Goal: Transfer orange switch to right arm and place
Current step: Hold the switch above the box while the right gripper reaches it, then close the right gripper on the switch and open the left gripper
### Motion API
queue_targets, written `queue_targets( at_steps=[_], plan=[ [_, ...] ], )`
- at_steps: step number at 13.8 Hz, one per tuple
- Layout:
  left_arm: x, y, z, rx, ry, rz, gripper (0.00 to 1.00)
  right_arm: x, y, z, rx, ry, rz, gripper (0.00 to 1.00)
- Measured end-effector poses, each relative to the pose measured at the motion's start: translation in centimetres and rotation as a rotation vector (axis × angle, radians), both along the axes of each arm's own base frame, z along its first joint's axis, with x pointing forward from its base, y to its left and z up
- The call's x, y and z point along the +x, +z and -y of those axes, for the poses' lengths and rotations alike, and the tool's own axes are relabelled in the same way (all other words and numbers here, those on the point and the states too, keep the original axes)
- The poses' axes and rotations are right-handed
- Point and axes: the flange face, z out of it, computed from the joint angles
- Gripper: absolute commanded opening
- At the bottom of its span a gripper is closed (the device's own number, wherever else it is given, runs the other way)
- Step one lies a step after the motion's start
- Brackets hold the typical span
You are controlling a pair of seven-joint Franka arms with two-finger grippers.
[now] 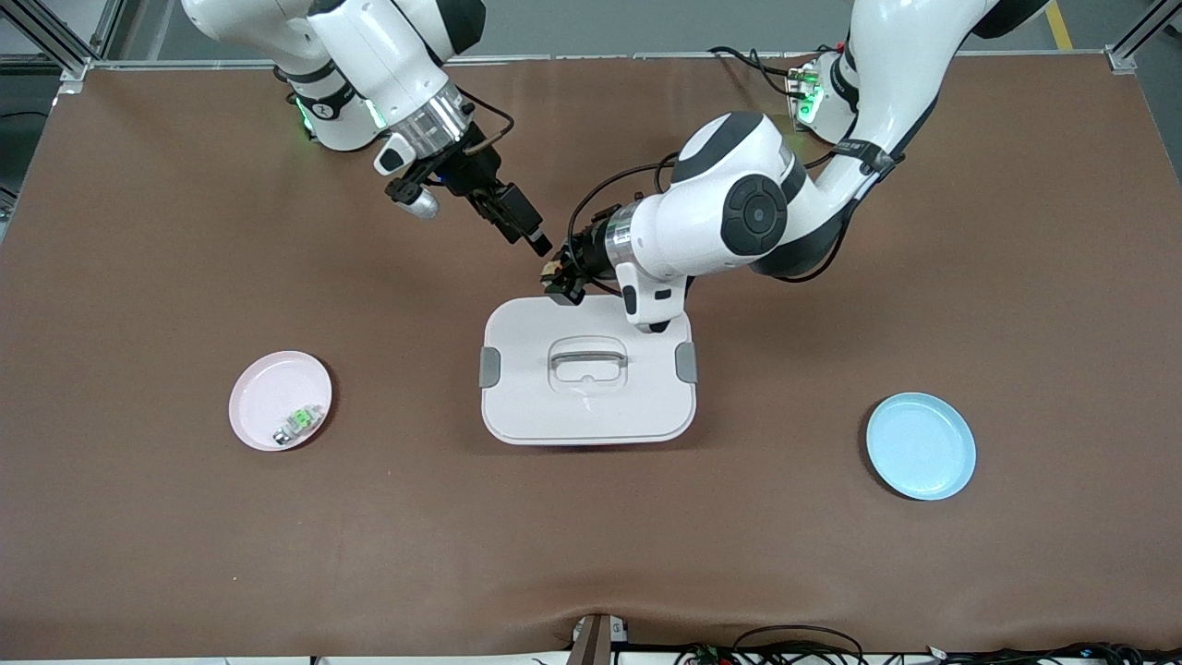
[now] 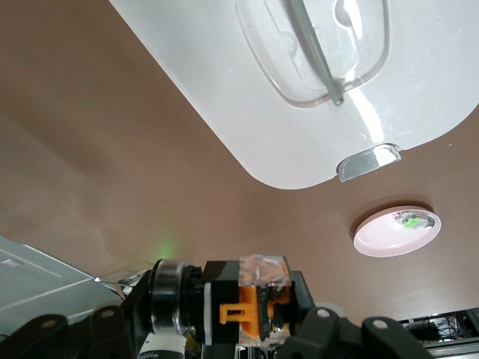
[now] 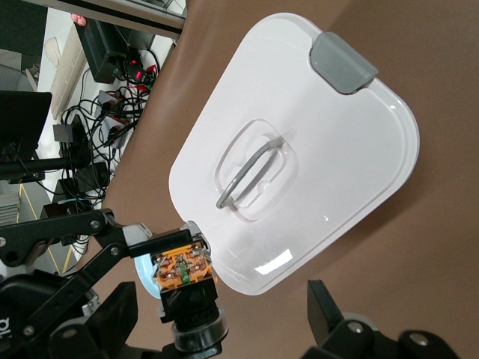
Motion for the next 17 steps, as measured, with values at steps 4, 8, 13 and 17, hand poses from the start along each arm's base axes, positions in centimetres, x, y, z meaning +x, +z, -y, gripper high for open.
queue_targets(
  at_steps=[4,8,13,17],
  plan=[
    [0.0,0.0,0.0,0.003,0.009,-0.006,0.06,0.4,-0.5,-0.8,-0.004,0.007,-0.007,1.0],
    [0.0,-0.1,0.0,0.003,0.009,-0.008,0.06,0.2,-1.3,-1.6,-0.025,0.033,-0.004,1.0],
    [0.0,-0.2,0.0,0.003,0.009,-0.009,0.07,0.7,-1.6,-3.1,-0.043,0.056,0.011,1.0],
    [0.1,-0.5,0.1,0.004,0.008,-0.014,0.07,1.2,-2.0,-4.1,-0.064,0.069,0.023,0.96]
  ],
)
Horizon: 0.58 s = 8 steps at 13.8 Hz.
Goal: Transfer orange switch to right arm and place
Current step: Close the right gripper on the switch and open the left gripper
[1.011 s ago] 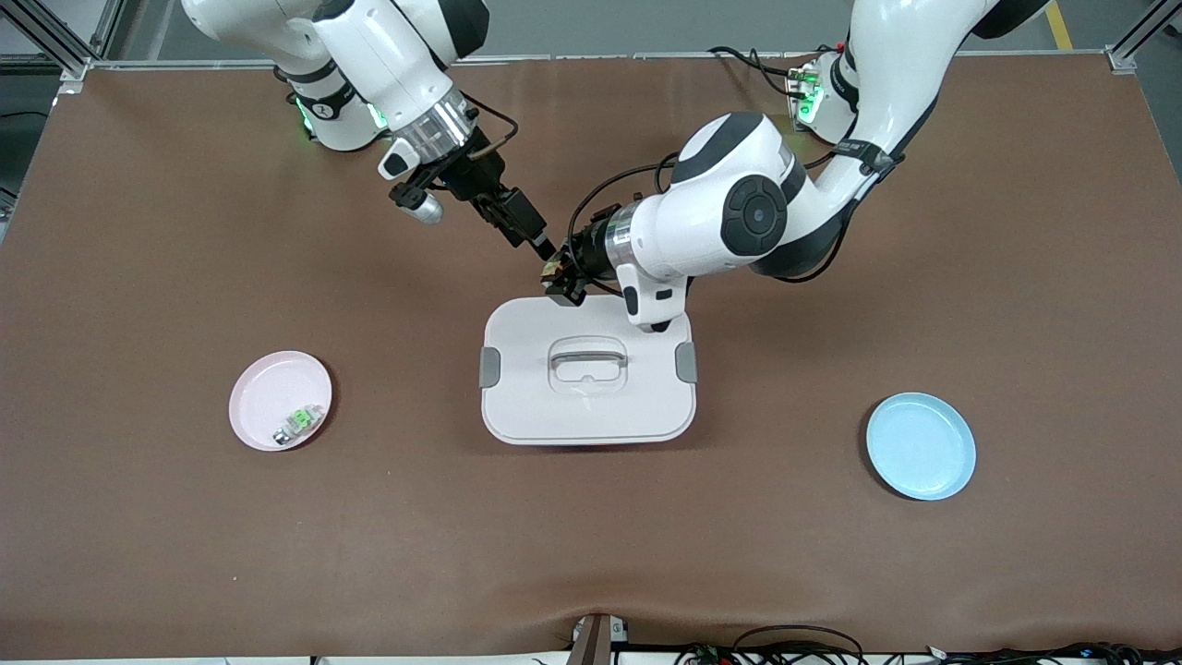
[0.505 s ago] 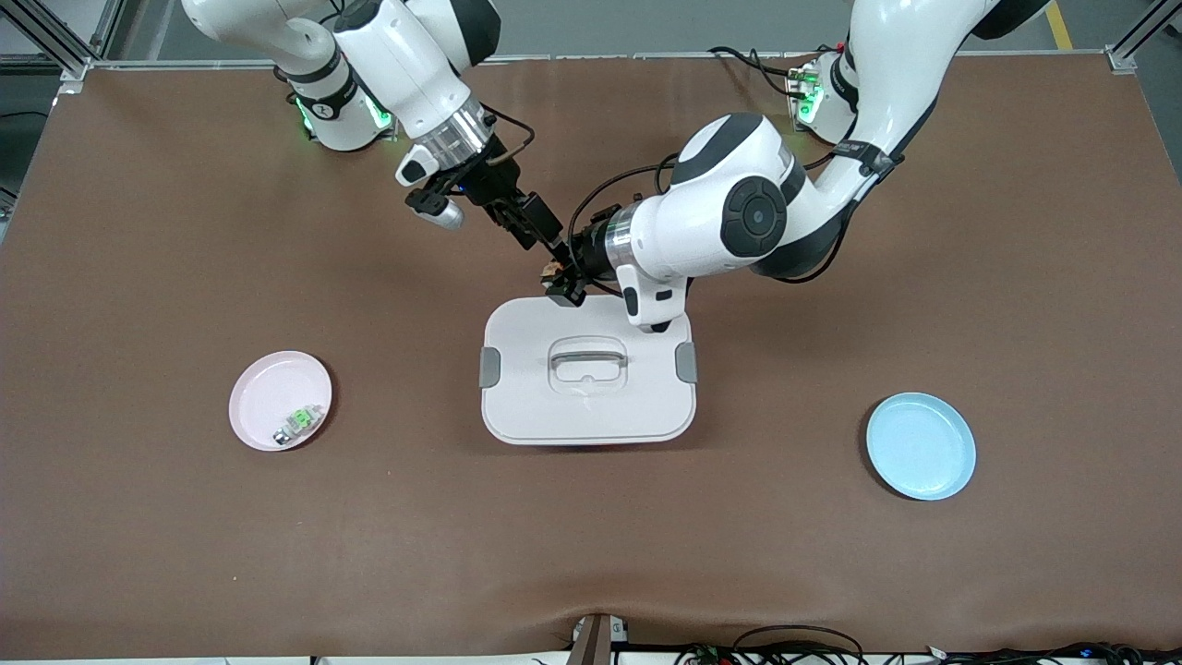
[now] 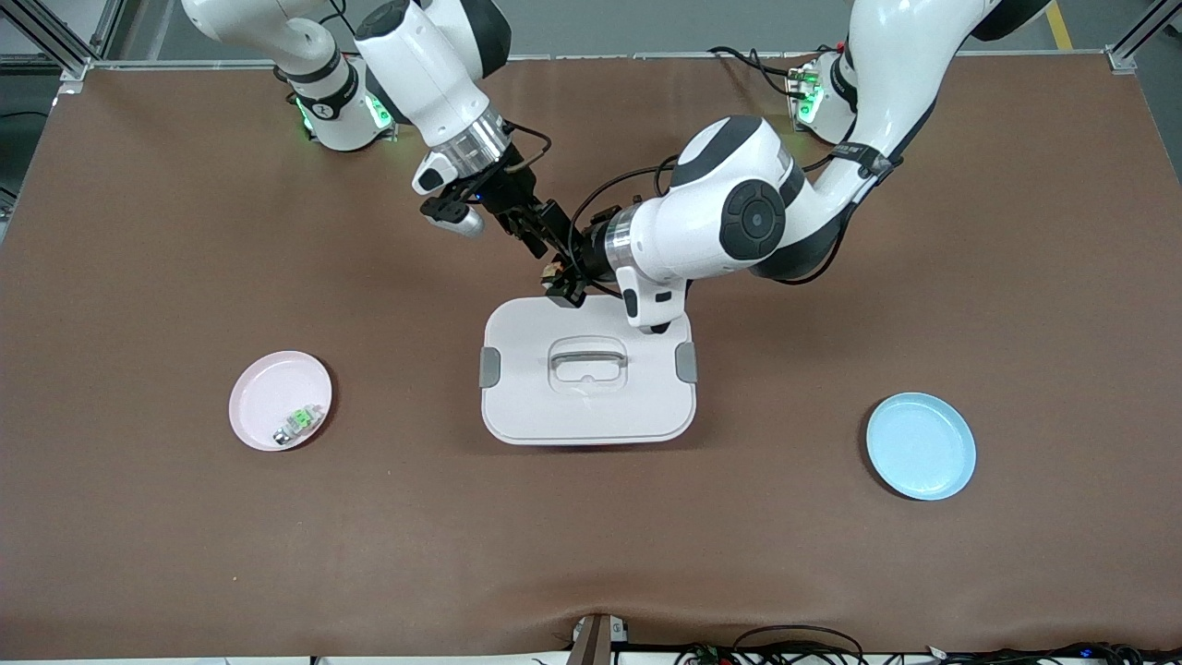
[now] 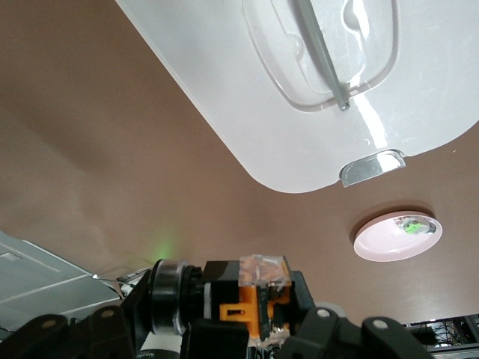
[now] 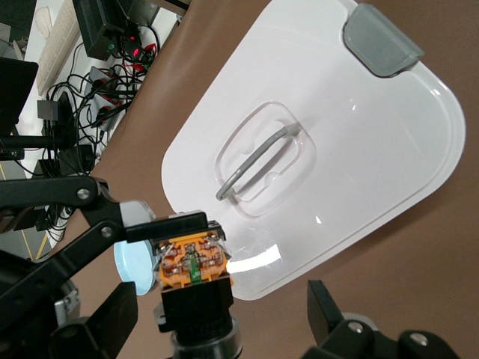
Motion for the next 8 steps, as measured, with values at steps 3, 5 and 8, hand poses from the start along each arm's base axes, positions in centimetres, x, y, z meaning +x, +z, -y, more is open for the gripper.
queue_targets(
  at_steps=[3,5,8],
  plan=[
    [-0.12,-0.04,0.14,0.0,-0.003,0.0,0.09,0.13,0.0,-0.14,-0.004,0.004,0.004,0.62],
    [-0.18,-0.05,0.21,0.0,-0.004,-0.001,0.11,0.06,0.09,-0.27,-0.016,0.019,0.018,0.08],
    [-0.28,-0.3,0.4,0.0,-0.006,-0.003,0.14,0.04,0.44,-0.51,-0.026,0.028,0.036,0.0]
  ],
)
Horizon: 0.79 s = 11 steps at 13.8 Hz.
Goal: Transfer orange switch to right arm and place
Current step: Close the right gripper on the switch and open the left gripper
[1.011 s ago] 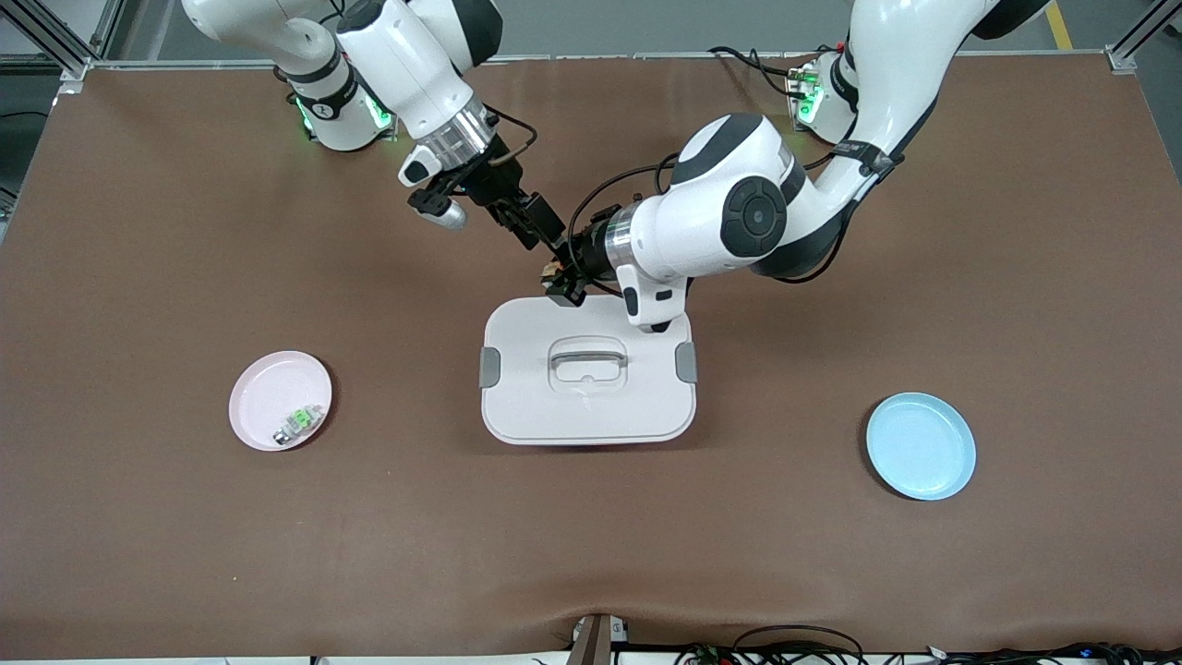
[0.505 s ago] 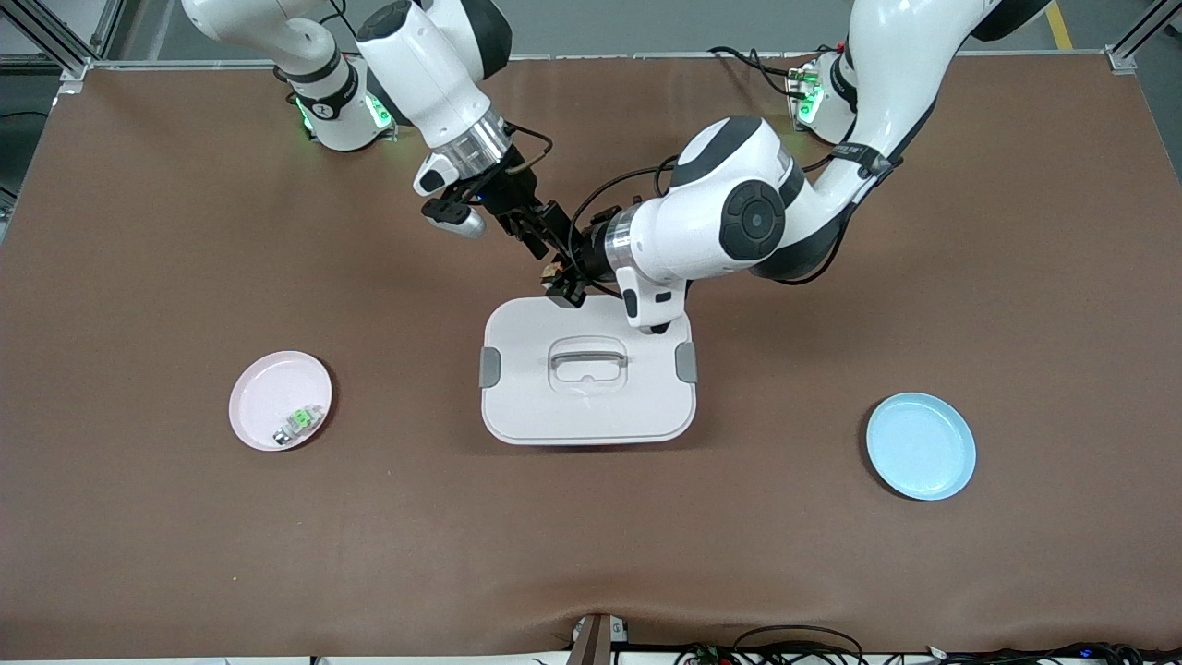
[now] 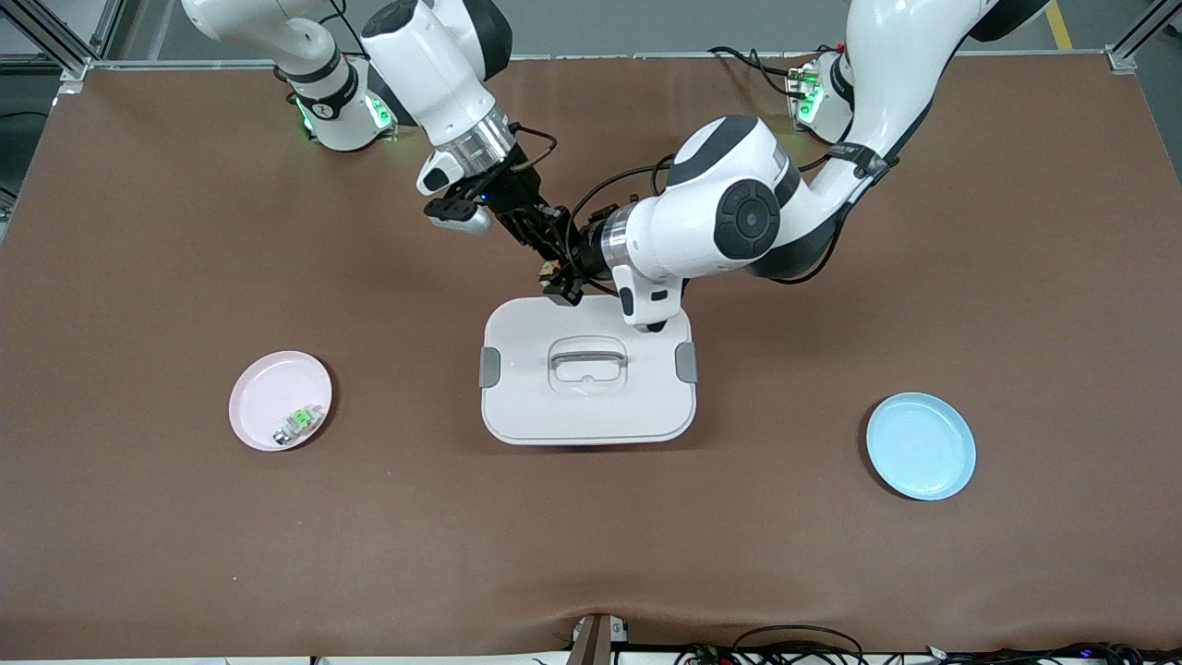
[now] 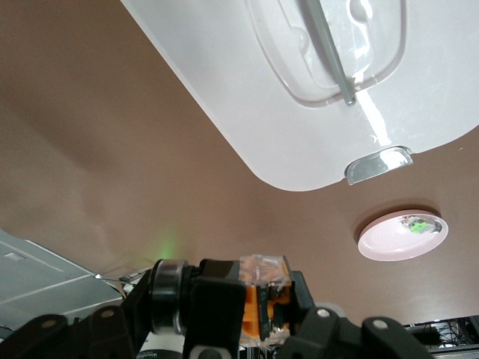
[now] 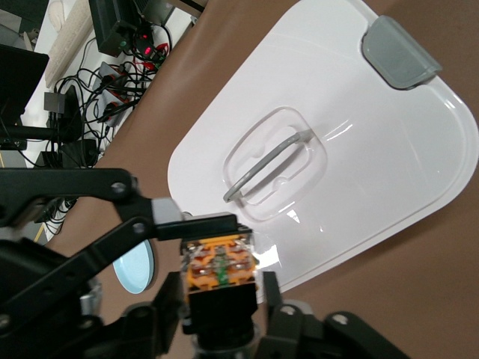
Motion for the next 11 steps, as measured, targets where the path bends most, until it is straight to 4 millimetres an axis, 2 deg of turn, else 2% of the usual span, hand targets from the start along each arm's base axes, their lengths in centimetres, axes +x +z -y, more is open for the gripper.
queue_targets(
  at_steps=[2,4,7,8,9,11],
  plan=[
    [0.03,-0.05,0.01,-0.001,0.001,0.0,0.15,0.03,-0.04,0.01,0.002,-0.006,-0.003,0.0],
    [0.03,-0.05,0.01,-0.001,0.001,0.0,0.23,0.03,-0.05,0.0,0.002,-0.007,-0.003,0.0],
    [0.01,-0.08,0.04,-0.001,0.0,-0.001,0.46,0.1,0.04,-0.05,-0.006,-0.006,-0.011,0.0],
    [0.0,-0.05,0.05,-0.002,0.001,-0.001,0.68,0.19,0.2,-0.12,-0.015,-0.002,-0.016,0.0],
    [0.02,-0.02,0.07,-0.005,0.003,-0.002,1.0,0.29,0.43,-0.27,-0.042,0.015,-0.012,0.0],
    [0.25,0.12,0.16,-0.025,0.011,0.011,1.0,0.68,0.92,-0.49,-0.162,0.083,0.013,0.0]
  ],
)
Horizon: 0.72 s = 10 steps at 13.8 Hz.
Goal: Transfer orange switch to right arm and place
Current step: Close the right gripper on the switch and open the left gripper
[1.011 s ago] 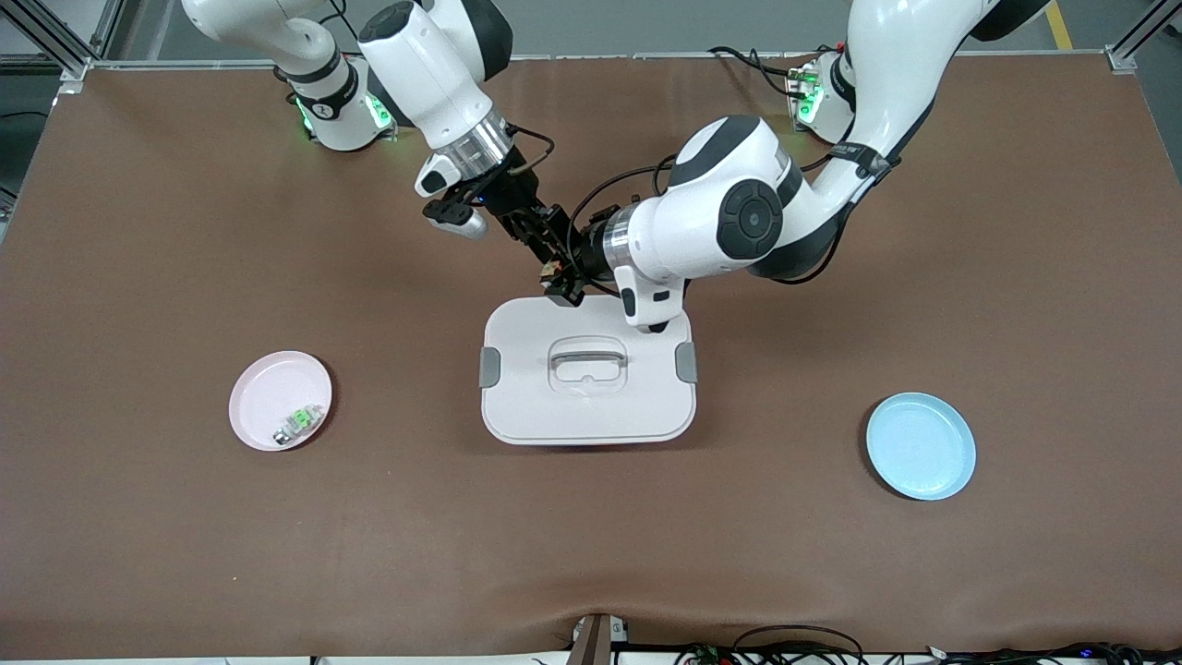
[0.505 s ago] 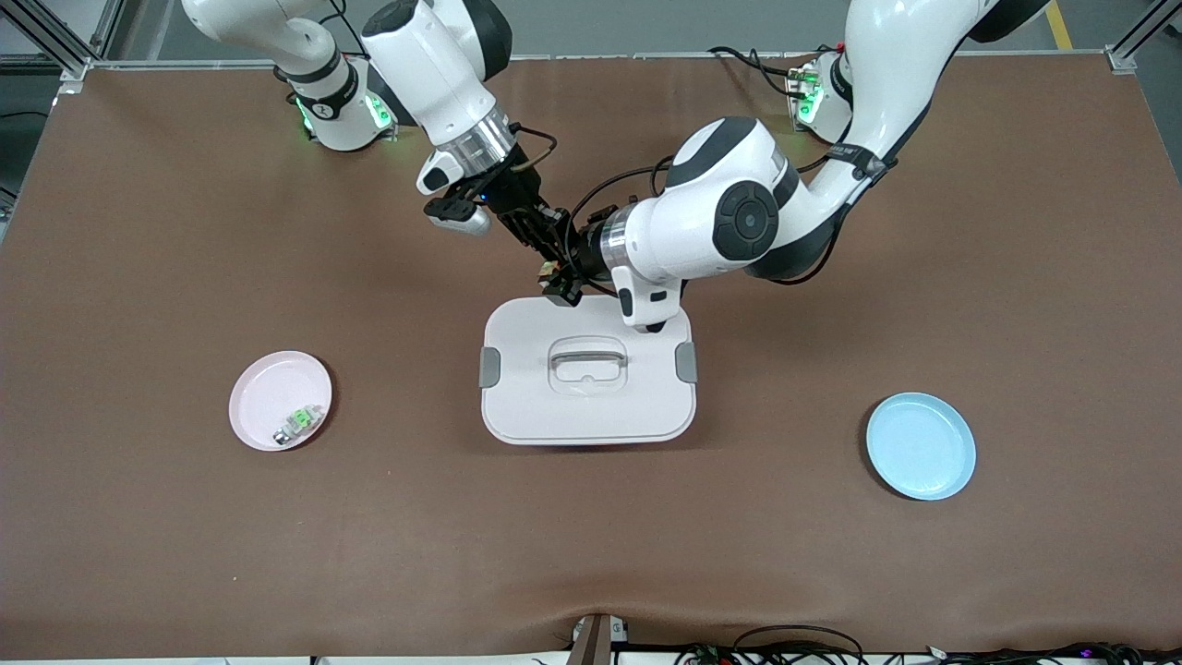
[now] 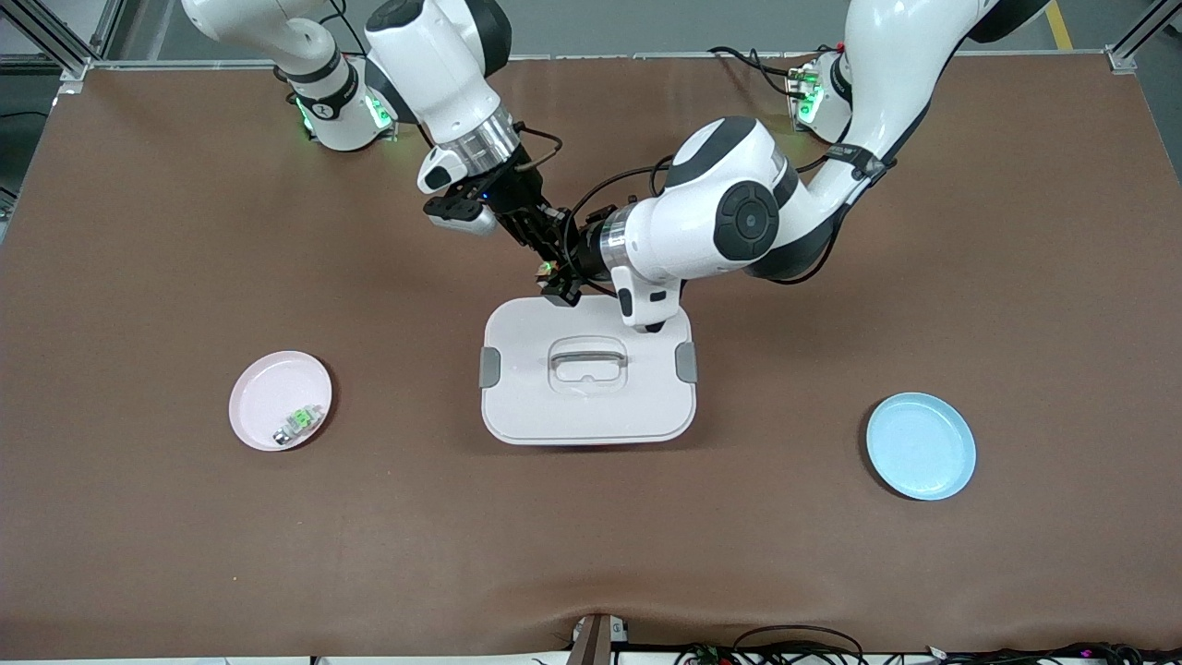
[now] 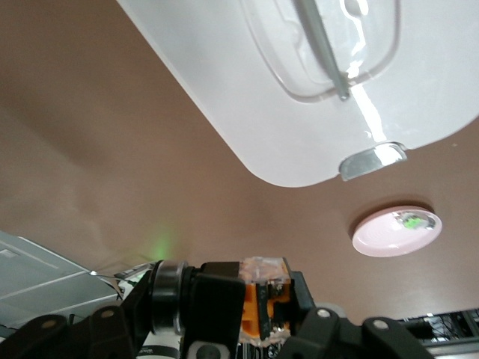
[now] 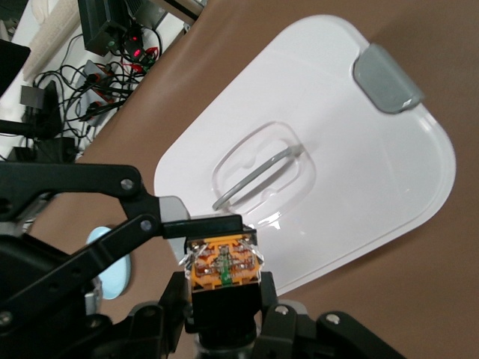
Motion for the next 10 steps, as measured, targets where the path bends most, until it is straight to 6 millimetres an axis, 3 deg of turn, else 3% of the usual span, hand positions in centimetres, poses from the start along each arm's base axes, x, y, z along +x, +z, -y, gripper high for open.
queue_targets(
  at_steps=[2,6,10],
  plan=[
    [0.3,0.0,-0.3,0.003,0.002,-0.001,1.0,-0.1,-0.9,0.1,-0.192,0.13,-0.02,0.0],
    [0.8,0.4,-0.7,0.0,0.01,0.005,1.0,1.4,-1.5,1.4,-0.327,0.264,-0.038,0.0],
    [3.4,1.3,-3.7,0.037,0.062,0.063,1.0,2.6,-2.3,3.8,-0.441,0.419,-0.057,0.0]
  ],
)
